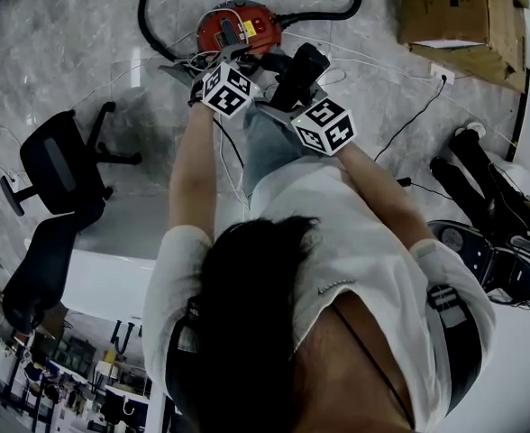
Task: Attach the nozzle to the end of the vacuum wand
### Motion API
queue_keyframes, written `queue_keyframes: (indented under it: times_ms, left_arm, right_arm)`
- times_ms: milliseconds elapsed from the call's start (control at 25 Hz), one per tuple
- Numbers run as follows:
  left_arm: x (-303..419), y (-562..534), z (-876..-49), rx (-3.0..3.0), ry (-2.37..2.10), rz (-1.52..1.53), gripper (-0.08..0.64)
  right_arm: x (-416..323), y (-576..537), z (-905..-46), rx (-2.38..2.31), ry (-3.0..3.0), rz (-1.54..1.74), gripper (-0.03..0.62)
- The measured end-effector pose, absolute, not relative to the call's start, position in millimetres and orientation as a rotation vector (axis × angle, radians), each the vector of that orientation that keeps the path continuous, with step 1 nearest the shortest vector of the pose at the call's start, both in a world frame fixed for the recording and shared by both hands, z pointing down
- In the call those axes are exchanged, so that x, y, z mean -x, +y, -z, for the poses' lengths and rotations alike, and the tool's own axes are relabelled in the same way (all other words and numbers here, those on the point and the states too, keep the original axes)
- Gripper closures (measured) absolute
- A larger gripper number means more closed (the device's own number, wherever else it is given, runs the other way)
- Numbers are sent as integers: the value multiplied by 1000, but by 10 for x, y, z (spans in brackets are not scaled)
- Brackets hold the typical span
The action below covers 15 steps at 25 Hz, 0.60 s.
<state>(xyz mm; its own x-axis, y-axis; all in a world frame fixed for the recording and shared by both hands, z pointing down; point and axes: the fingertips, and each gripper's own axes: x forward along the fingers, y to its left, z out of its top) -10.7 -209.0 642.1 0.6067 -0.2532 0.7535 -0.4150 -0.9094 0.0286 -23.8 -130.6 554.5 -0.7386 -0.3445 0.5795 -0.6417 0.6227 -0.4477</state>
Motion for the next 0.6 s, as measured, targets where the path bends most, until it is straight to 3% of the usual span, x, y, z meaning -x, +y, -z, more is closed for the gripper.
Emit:
queue_keyframes:
  times_ms: [600]
  left_arm:
    - [141, -2069, -6409, -2592, -618, -1087, 349]
  right_arm:
    - [61, -1239, -5487, -790, -2418, -1021, 240]
